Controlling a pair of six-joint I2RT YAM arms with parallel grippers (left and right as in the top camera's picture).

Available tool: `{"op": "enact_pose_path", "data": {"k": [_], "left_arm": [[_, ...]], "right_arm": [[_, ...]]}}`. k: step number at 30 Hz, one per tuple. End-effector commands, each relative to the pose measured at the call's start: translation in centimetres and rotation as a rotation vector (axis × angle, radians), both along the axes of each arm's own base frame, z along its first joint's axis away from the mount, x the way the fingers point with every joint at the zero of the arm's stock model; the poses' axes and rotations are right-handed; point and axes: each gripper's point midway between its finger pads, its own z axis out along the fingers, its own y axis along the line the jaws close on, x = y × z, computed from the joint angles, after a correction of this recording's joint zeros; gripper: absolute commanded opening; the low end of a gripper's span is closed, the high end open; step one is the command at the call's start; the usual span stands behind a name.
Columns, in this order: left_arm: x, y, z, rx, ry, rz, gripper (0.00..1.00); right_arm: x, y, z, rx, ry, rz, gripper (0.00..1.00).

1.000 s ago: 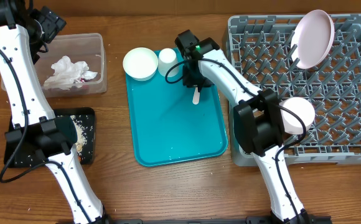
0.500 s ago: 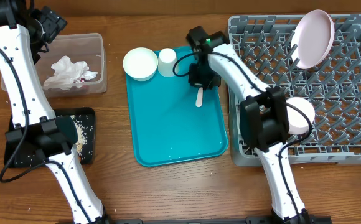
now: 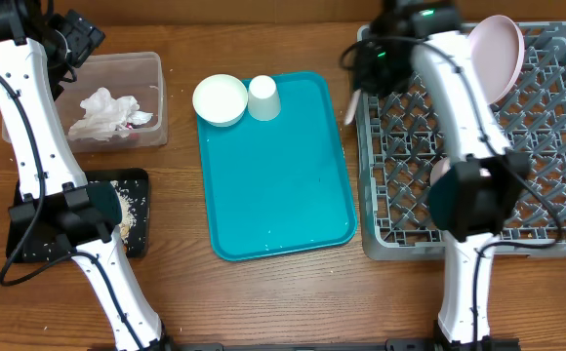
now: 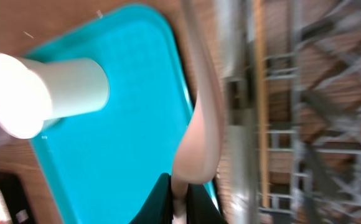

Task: Sort waste into correct bins and load items into the dishwasher rack
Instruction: 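Carry the fork right into the grey rack and release it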

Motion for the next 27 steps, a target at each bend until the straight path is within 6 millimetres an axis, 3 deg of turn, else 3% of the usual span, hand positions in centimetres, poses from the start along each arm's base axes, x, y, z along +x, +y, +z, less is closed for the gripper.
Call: {"op": "enact_pose_path", "data": {"k": [1, 4, 8, 11, 16, 20, 23, 25, 27], "left_arm": [[0.0, -0.3, 0.0, 0.004, 0.003, 0.0, 1.0], [0.0, -0.3, 0.0, 0.004, 0.002, 0.0, 1.0], [0.0, -0.3, 0.0, 0.004, 0.003, 0.0, 1.0], [0.0, -0.3, 0.0, 0.004, 0.002, 0.0, 1.0], [0.0, -0.3, 0.0, 0.004, 0.003, -0.001, 1.0], [0.0, -0.3, 0.0, 0.004, 0.002, -0.001, 1.0], [0.0, -0.4, 0.0, 0.004, 0.003, -0.001, 1.0], [0.0, -0.4, 0.0, 0.004, 0.003, -0.001, 1.0], [0.0, -0.3, 0.0, 0.004, 0.002, -0.001, 1.0]], "right_arm": [[0.6, -1.3, 4.2, 0.07, -0.113, 0.028, 0.04], [1.4, -3.5, 5.1, 0.054, -0.166, 0.032, 0.04], [1.8, -6.3, 4.6, -0.029, -0.196, 0.071, 0.04], [1.9, -7.3, 4.1, -0.093, -0.198, 0.076, 0.04], [2.0, -6.5, 2.1, -0.097, -0.158, 0.097, 0.05], [2.0, -5.0, 1.0, -0.095, -0.138, 0.128, 0.12], [2.1, -4.0, 1.0, -0.093, -0.149, 0.146, 0.27], [2.0, -3.6, 1.0, -0.091, -0.15, 0.15, 0.6], [2.1, -3.6, 1.0, -0.087, -0.147, 0.137, 0.67]]}}
